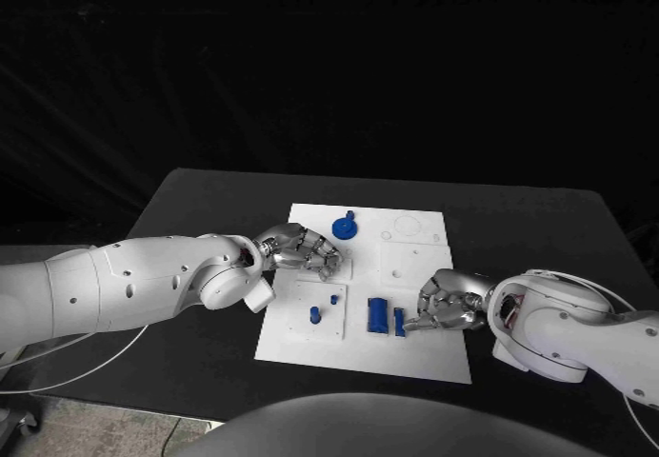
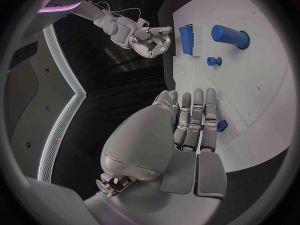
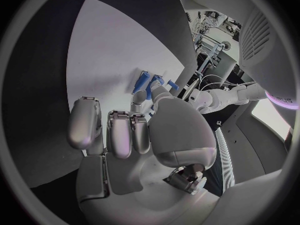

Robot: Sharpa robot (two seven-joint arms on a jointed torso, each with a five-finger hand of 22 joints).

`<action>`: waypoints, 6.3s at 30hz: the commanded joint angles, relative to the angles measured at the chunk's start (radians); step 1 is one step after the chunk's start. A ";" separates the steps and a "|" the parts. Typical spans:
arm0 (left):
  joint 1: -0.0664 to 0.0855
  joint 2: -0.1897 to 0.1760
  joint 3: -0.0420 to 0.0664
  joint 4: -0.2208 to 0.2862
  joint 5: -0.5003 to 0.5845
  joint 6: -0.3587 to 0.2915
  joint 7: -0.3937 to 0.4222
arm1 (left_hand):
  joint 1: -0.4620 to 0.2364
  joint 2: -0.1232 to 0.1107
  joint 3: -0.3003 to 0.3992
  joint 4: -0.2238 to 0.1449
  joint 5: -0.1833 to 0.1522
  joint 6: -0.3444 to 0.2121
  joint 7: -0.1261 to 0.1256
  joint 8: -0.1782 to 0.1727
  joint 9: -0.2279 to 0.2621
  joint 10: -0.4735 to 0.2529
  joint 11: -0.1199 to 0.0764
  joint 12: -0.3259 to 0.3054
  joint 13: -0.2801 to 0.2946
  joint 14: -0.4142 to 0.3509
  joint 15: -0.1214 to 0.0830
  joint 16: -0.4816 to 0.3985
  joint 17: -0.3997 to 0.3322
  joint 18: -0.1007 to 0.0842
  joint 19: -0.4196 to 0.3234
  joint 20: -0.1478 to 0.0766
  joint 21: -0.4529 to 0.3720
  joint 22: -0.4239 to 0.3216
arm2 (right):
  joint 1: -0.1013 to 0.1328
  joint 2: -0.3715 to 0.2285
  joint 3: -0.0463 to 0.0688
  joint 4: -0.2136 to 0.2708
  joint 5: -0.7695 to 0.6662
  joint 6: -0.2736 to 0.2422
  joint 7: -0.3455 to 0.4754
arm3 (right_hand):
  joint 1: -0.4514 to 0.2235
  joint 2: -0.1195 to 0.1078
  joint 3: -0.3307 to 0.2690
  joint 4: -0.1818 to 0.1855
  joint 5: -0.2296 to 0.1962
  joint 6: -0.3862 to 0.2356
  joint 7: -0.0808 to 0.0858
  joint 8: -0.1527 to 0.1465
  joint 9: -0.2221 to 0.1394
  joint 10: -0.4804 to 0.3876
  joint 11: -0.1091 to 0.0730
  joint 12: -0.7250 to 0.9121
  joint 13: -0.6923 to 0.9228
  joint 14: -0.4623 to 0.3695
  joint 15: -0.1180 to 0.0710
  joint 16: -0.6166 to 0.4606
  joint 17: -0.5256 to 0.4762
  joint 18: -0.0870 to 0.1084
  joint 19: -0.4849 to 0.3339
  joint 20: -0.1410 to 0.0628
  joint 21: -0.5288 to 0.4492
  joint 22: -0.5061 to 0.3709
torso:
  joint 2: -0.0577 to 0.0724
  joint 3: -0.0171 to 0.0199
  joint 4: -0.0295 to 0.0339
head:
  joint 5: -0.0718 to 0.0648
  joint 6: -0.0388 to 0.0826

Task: Assemble the parts on the task board

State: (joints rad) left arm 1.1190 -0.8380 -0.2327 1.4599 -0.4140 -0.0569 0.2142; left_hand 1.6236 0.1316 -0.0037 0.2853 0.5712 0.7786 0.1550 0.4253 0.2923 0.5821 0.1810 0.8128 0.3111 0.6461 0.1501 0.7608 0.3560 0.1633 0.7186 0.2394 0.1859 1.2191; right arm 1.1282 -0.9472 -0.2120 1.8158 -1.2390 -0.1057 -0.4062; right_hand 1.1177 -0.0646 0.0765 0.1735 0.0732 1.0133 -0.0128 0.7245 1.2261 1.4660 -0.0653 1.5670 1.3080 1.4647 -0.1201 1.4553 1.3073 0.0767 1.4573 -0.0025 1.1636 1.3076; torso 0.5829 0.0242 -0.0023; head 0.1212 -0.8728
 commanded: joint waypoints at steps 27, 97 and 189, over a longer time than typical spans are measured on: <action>-0.001 0.005 0.000 -0.003 -0.009 0.037 -0.010 | 0.008 -0.002 0.008 0.000 0.004 0.002 0.008 0.005 0.000 0.009 0.001 -0.004 -0.001 0.007 -0.001 0.006 -0.001 0.002 -0.008 0.002 0.004 0.002 | -0.031 0.055 0.000 -0.048 -0.045 0.052 -0.030 | 0.033 0.018 -0.014 0.000 0.003 0.007 -0.002 0.035 0.036 0.105 -0.010 0.004 0.263 0.073 -0.007 0.000 0.089 0.005 -0.001 -0.010 -0.009 0.156 | -0.001 0.0000 0.0005 | -0.003 0.000; 0.000 -0.028 0.003 0.046 -0.010 -0.019 0.064 | 0.005 -0.026 0.017 -0.004 0.004 0.006 0.010 0.010 -0.001 0.028 0.004 -0.008 -0.011 0.014 -0.001 0.009 -0.004 0.000 -0.008 0.001 0.011 0.020 | 0.077 -0.037 0.001 0.014 0.130 -0.211 0.090 | 0.028 0.055 -0.089 0.058 -0.014 0.016 -0.007 -0.001 0.034 0.105 -0.015 0.004 0.263 0.078 -0.012 0.019 0.114 -0.003 0.011 -0.015 0.039 0.167 | -0.012 0.0008 -0.0015 | 0.006 0.000; -0.069 0.058 0.233 0.110 0.414 -0.713 0.306 | -1.499 -0.132 0.004 -0.285 -0.571 -0.779 -0.155 -0.425 -0.292 -0.582 -0.181 -0.813 -0.311 -0.646 -0.150 -0.761 -0.356 -0.163 -0.719 -0.239 -0.186 -1.133 | -0.078 0.167 0.212 -0.246 1.239 -0.664 0.926 | -1.118 0.065 -0.076 -0.174 -0.073 -1.013 0.013 -0.725 -1.226 -1.466 0.065 -1.567 -1.308 -1.465 0.120 -1.455 -1.307 -0.077 -1.457 0.003 -1.164 -1.308 | -0.039 -0.0242 0.0023 | -0.121 0.273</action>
State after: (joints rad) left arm 1.0503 -0.7819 -0.0010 1.5696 0.0003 -0.7650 0.5123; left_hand 0.1701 -0.0001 -0.0022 0.0076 0.0135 0.0809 0.0013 0.0070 0.0013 0.0102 -0.0013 0.0337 0.0011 0.0062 -0.0001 0.0073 0.0012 0.0148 0.0110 0.0001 0.0036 0.1176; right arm 1.0502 -0.7806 -0.0009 1.5709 -0.0026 -0.7660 0.5023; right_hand 0.0055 -0.0002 0.0003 0.0041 0.0035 0.0036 -0.0002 0.0035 0.0014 0.0048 -0.0006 0.0036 0.0015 0.0051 -0.0002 0.0029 0.0015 0.0064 0.0050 0.0000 0.0038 0.0016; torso 0.5442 0.0000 0.0000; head 0.0001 -0.6000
